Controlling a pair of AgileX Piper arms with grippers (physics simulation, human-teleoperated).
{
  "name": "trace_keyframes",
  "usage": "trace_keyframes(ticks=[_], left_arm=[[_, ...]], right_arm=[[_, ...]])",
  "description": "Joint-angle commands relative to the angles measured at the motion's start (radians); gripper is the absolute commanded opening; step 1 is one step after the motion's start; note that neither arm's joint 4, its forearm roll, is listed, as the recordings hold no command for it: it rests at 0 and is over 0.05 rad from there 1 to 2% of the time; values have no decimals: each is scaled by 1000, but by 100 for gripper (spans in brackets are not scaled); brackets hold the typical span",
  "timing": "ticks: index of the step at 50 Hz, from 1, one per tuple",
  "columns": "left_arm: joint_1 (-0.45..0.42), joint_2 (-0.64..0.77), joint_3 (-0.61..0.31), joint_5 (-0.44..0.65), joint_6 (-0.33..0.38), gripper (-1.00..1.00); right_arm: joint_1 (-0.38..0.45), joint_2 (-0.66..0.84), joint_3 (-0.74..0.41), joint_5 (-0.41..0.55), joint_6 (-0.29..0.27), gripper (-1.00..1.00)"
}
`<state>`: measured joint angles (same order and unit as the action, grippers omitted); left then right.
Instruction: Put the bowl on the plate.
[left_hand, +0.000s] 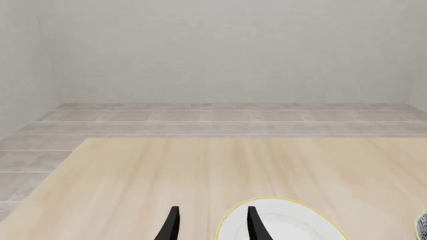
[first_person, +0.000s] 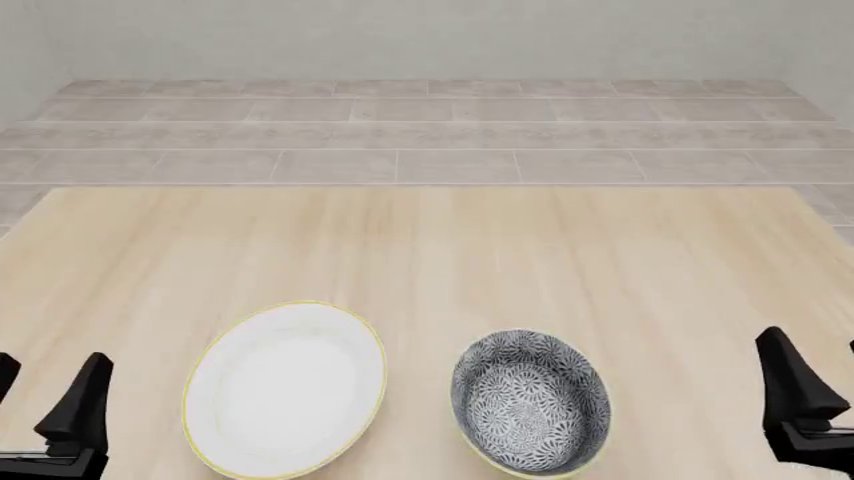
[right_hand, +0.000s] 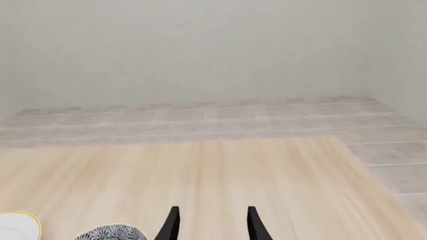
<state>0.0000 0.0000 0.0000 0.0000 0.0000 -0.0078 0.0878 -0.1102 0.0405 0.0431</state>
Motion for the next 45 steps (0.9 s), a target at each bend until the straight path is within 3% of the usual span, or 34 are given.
trace_keyframes(ticks=[1,3,5,8,12,15,16,17,20,22,23,25,28,31,32,34,37,38,40,42,45], left_arm=[[0,0,0,0,0,100],[0,0,0,0,0,100],[0,0,0,0,0,100],[0,0,0,0,0,100],[0,0,0,0,0,100],[0,0,0,0,0,100],[0,0,0,0,0,100],[0,0,0,0,0,100],[0,0,0,0,0,100],[0,0,0,0,0,100],[0,0,0,0,0,100],[0,0,0,0,0,100],[0,0,0,0,0,100],[0,0,0,0,0,100],[0,0,0,0,0,100],[0,0,0,0,0,100],[0,0,0,0,0,100],[0,0,0,0,0,100],[0,0,0,0,0,100],[0,0,0,0,0,100],[0,0,0,0,0,100]], right_arm=[[-42,192,-206,59,38,100],[-46,263,-263,85,31,100],[-36,293,-310,112,-12,100],[-33,305,-346,134,-5,100],[-3,460,-438,181,-86,100],[46,494,-485,208,-55,100],[86,515,-499,217,2,100],[86,516,-499,217,2,100],[150,588,-531,243,150,100],[178,612,-565,260,104,100],[175,608,-579,264,41,100],[129,603,-601,267,63,100],[119,647,-624,279,-5,100],[159,680,-646,292,34,100],[176,690,-655,295,7,100],[241,747,-667,313,44,100],[269,789,-672,323,95,100],[249,805,-672,328,86,100],[261,834,-666,333,130,100],[260,846,-667,338,104,100],[269,853,-666,341,120,100]])
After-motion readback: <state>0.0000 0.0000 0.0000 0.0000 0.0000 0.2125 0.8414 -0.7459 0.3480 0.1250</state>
